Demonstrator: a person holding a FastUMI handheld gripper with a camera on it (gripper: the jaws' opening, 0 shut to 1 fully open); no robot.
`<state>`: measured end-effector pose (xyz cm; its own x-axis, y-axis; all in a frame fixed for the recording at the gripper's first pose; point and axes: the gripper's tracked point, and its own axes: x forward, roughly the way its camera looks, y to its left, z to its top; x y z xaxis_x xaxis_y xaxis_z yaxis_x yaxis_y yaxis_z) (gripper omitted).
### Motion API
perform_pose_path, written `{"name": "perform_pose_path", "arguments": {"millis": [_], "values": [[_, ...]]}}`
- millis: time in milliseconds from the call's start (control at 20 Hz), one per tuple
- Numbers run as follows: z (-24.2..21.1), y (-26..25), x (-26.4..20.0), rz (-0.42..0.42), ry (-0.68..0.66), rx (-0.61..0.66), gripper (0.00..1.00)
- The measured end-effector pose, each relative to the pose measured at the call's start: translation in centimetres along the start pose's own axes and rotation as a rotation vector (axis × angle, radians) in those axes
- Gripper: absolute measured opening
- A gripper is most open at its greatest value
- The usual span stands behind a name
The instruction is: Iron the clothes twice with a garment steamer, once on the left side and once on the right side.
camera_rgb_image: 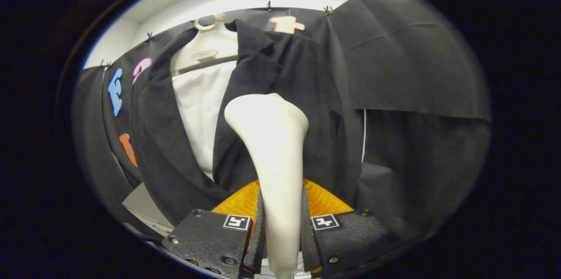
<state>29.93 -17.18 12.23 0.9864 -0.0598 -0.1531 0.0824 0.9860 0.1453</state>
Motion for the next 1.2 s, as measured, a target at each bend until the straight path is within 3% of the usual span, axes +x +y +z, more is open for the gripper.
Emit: {"name": "perform_pose_path", "arguments": {"millis": [600, 1200], "values": [[-7.4, -1.1, 1.4, -0.082, 0.07, -0.059, 0.37], [-16.1, -2.3, 1.9, -0.102, 0.161, -0.114, 0.37]]}}
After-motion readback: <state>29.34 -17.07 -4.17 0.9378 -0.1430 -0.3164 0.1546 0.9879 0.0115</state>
